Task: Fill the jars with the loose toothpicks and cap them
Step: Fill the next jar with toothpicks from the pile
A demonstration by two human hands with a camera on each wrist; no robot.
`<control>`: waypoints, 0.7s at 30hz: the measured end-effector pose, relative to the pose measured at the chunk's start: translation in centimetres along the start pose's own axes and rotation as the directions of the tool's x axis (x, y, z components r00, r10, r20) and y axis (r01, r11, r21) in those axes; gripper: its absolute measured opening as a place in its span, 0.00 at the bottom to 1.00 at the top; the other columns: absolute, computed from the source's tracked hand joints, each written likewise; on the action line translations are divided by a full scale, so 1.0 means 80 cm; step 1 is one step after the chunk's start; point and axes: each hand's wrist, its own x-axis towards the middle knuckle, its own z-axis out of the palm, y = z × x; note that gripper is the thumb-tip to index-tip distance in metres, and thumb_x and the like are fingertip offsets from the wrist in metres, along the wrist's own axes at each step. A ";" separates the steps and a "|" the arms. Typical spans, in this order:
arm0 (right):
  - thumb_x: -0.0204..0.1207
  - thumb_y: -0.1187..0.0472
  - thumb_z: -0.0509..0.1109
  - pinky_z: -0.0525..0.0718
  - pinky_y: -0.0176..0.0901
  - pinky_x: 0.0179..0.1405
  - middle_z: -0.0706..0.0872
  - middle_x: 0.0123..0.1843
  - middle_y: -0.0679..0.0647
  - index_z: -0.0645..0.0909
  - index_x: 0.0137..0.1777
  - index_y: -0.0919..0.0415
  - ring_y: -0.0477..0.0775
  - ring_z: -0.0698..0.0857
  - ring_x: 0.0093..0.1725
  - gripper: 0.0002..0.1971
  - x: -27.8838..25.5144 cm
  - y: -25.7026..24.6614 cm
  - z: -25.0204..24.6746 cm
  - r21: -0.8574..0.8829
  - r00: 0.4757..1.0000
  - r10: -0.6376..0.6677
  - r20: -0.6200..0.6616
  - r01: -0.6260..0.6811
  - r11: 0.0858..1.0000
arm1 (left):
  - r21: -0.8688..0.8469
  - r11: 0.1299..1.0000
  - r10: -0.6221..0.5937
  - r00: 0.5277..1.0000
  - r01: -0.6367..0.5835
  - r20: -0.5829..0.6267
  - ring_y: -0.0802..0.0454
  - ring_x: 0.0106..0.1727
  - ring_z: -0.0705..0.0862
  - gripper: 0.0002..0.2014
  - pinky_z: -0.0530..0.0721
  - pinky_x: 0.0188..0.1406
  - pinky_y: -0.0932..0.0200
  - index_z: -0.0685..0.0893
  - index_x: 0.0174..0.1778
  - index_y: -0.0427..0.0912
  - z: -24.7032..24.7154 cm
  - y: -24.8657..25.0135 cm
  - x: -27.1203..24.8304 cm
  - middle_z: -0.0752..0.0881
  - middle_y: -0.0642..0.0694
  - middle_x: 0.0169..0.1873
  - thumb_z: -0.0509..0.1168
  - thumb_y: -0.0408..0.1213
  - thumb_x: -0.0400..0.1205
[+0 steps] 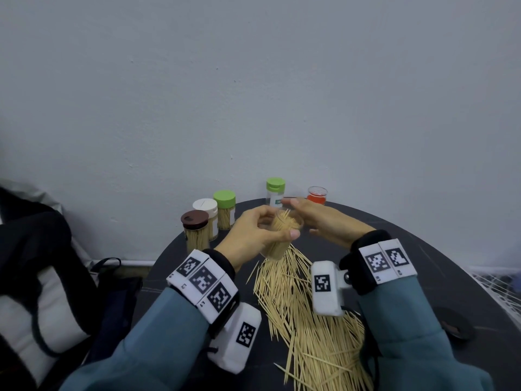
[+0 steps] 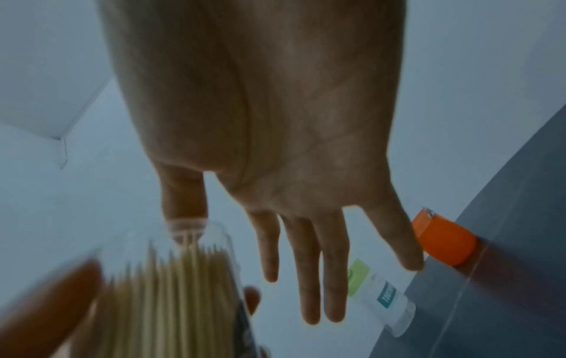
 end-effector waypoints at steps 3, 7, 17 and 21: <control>0.85 0.54 0.52 0.68 0.20 0.47 0.75 0.65 0.48 0.65 0.77 0.56 0.43 0.70 0.64 0.21 -0.003 -0.003 0.004 -0.060 0.999 0.016 0.052 -0.013 0.998 | 0.019 1.000 -0.001 1.000 0.001 0.000 0.53 0.59 0.83 0.23 0.80 0.62 0.57 0.82 0.57 0.50 0.001 -0.001 0.001 0.86 0.48 0.56 0.78 0.43 0.66; 0.84 0.51 0.53 0.70 0.38 0.64 0.76 0.69 0.50 0.67 0.75 0.54 0.47 0.72 0.69 0.21 -0.005 -0.005 0.004 -0.054 0.999 0.030 0.018 -0.029 0.998 | 0.022 1.000 -0.005 1.000 0.005 -0.010 0.56 0.56 0.83 0.24 0.79 0.53 0.65 0.82 0.60 0.45 0.001 0.000 0.001 0.86 0.49 0.54 0.78 0.39 0.69; 0.83 0.49 0.57 0.71 0.51 0.66 0.80 0.69 0.52 0.68 0.73 0.53 0.50 0.78 0.67 0.21 -0.007 -0.004 -0.014 -0.208 0.987 0.153 -0.046 -0.159 0.965 | 0.011 1.000 -0.013 0.981 0.016 -0.196 0.56 0.56 0.78 0.27 0.74 0.55 0.64 0.80 0.65 0.37 -0.014 0.006 0.005 0.82 0.48 0.55 0.78 0.38 0.70; 0.83 0.51 0.60 0.74 0.46 0.63 0.67 0.78 0.53 0.60 0.80 0.50 0.54 0.69 0.75 0.26 0.010 -0.011 0.001 -0.559 0.947 0.313 0.071 -0.222 0.799 | 0.002 1.000 -0.008 0.964 0.009 -0.266 0.57 0.55 0.77 0.28 0.72 0.55 0.64 0.78 0.66 0.38 -0.024 0.007 0.008 0.81 0.49 0.54 0.78 0.38 0.70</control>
